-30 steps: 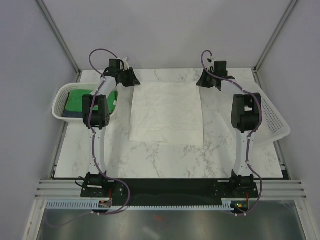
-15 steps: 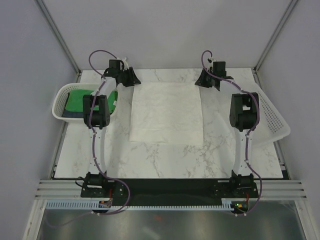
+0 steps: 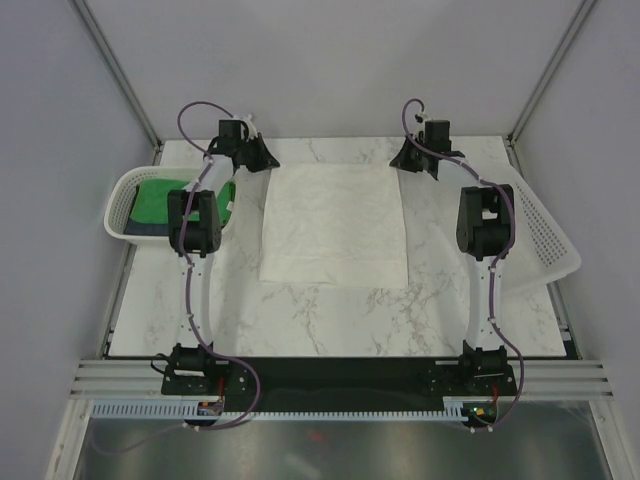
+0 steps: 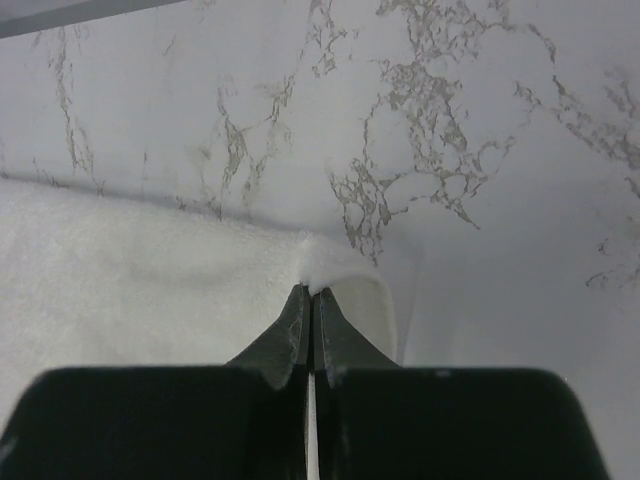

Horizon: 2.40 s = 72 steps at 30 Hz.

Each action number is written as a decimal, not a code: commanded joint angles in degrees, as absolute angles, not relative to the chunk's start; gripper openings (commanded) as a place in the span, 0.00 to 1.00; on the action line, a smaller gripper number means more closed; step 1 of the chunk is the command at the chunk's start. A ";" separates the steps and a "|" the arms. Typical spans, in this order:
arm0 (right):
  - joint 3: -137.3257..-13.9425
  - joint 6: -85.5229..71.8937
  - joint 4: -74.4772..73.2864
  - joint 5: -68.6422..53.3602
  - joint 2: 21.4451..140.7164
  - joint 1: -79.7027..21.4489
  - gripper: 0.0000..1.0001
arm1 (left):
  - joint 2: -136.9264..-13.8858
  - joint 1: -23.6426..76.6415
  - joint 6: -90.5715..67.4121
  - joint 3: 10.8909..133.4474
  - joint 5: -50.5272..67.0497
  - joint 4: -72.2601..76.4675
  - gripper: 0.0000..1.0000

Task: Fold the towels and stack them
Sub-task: Fold the towel

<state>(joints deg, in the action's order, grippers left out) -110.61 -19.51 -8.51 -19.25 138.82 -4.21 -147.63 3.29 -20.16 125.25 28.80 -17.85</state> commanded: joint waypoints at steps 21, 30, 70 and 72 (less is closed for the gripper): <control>-86.23 -15.91 -0.53 -20.03 94.85 -2.20 0.00 | -100.14 2.99 -16.79 95.11 32.95 -4.92 0.02; -82.97 -18.19 -0.61 -18.98 79.81 -2.20 0.00 | -85.88 2.99 -15.56 86.76 37.61 -4.13 0.02; -57.25 -27.14 12.01 -26.19 61.22 -2.29 0.00 | -69.42 2.99 -17.31 75.94 36.83 -24.35 0.02; -55.12 -27.77 18.77 -25.23 65.98 -2.64 0.00 | -73.72 2.99 -17.31 74.97 36.83 -24.35 0.02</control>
